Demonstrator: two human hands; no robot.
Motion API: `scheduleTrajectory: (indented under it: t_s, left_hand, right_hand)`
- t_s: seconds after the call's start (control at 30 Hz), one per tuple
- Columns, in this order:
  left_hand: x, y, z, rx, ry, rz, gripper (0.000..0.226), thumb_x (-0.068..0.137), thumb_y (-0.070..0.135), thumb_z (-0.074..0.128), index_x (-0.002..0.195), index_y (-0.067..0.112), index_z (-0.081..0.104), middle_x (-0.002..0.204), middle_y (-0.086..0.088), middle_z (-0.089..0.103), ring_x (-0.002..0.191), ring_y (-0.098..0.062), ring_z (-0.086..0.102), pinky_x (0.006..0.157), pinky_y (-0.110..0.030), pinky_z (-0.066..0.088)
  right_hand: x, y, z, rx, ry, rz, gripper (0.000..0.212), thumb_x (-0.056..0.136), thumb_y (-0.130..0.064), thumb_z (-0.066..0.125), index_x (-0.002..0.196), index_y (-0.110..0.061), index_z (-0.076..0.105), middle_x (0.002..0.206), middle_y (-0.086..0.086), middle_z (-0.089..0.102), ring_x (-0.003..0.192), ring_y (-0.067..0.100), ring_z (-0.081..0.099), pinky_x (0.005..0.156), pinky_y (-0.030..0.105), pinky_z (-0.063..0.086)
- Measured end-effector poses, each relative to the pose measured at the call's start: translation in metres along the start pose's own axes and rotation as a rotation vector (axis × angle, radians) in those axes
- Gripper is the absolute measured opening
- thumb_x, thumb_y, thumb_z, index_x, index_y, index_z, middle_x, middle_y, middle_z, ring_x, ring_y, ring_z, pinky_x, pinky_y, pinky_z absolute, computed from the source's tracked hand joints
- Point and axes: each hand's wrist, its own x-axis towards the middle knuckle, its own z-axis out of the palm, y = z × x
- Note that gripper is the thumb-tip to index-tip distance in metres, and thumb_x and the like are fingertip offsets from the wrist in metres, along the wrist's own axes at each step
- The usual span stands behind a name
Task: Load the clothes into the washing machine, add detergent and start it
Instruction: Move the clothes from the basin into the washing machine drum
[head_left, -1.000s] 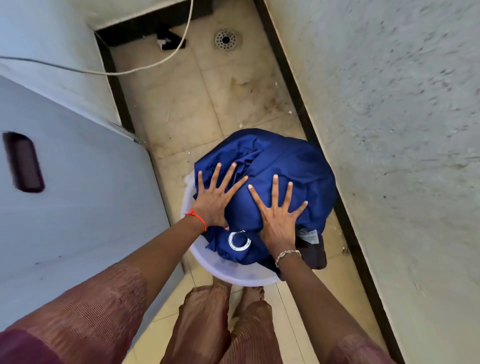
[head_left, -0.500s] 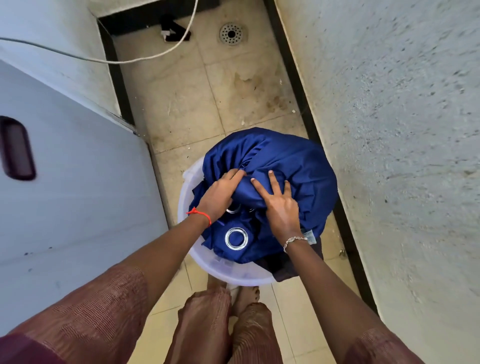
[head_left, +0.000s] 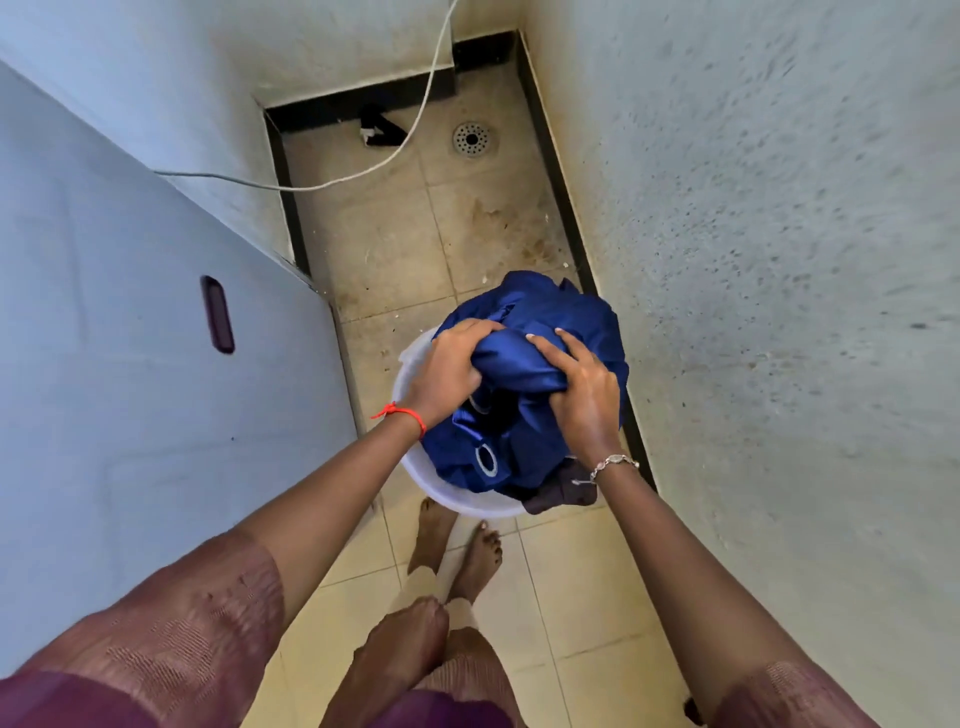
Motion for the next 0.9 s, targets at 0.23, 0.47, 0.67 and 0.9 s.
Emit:
scheduleTrajectory:
  t_s: [0.23,0.47,0.67,0.9]
  left_hand:
    - [-0.024,0.048,-0.052,-0.146,0.064,-0.008,0.06,0.064,-0.019,0.052,0.119,0.003,0.061,0.117,-0.013,0.064,0.111,-0.022,0.058,0.092,-0.011,0.041]
    - [-0.042,0.097,-0.102,-0.272,0.089,0.031,0.061,0.065,-0.014,0.055,0.122,0.01,0.057,0.116,-0.003,0.063,0.11,-0.009,0.057,0.09,-0.005,0.038]
    - [-0.061,0.103,-0.121,-0.489,-0.102,-0.055,0.102,0.066,0.003,0.081,0.144,0.027,0.019,0.13,0.006,0.042,0.122,-0.007,0.047,0.105,-0.023,0.037]
    - [-0.087,0.085,-0.081,-0.313,-0.144,-0.07,0.139,0.038,0.052,0.088,0.146,0.03,0.005,0.153,0.006,0.011,0.142,-0.015,0.018,0.114,-0.045,0.028]
  right_hand:
    - [-0.007,-0.053,-0.07,0.083,0.109,-0.002,0.055,0.072,0.013,0.049,0.114,-0.018,0.066,0.126,0.012,0.06,0.104,0.034,0.061,0.088,0.041,0.05]
    - [-0.012,-0.099,-0.126,0.227,0.273,0.004,0.049,0.067,0.014,0.047,0.103,-0.009,0.071,0.114,0.012,0.067,0.101,0.028,0.064,0.088,0.033,0.049]
    - [-0.025,-0.126,-0.174,0.476,0.451,0.115,0.045,0.069,0.017,0.041,0.098,-0.002,0.071,0.098,0.013,0.072,0.09,0.017,0.065,0.079,0.004,0.042]
    - [-0.045,-0.146,-0.21,0.674,0.531,0.174,0.044,0.07,0.019,0.04,0.094,-0.001,0.072,0.085,0.004,0.069,0.076,0.008,0.062,0.074,0.016,0.051]
